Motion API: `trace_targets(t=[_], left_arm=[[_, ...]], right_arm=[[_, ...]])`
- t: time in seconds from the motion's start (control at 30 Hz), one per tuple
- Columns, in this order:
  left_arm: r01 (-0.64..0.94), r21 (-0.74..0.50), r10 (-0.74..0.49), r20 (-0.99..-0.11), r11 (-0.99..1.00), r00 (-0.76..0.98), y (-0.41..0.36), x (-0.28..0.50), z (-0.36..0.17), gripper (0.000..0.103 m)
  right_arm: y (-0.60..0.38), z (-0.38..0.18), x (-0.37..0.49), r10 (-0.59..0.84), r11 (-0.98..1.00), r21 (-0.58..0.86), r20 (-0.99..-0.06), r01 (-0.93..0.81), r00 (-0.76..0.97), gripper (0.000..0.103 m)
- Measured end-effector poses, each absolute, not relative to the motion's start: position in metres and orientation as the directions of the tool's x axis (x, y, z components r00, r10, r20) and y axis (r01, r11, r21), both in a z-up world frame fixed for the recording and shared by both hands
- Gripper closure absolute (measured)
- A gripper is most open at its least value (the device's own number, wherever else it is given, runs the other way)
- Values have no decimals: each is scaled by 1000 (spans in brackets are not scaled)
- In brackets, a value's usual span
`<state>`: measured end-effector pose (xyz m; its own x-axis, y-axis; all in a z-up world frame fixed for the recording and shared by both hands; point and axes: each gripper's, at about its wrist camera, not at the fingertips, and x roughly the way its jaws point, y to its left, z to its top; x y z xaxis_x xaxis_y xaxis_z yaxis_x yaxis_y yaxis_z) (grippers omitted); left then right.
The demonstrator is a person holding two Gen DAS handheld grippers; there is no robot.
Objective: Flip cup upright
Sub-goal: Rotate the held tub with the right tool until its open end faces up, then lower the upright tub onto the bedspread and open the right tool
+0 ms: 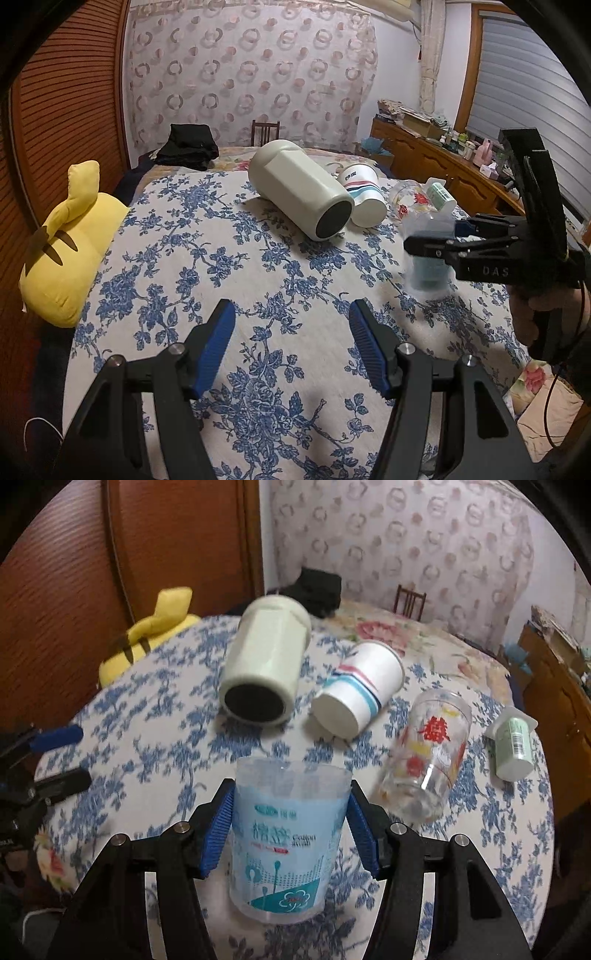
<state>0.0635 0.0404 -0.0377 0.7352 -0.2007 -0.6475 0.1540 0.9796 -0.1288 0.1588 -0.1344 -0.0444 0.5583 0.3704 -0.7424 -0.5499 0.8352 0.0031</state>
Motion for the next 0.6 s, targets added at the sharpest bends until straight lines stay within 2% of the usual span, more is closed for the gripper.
trace_targets(t=[0.23, 0.6], left_arm=[[151, -123, -195, -649, 981, 735, 40, 64, -37, 40], [129, -106, -167, -606, 986, 778, 36, 71, -31, 40]], right_arm=[[-145, -46, 160, 396, 847, 14, -685, -532, 612, 46], [-149, -40, 133, 381, 834, -28, -695, -552, 610, 46]])
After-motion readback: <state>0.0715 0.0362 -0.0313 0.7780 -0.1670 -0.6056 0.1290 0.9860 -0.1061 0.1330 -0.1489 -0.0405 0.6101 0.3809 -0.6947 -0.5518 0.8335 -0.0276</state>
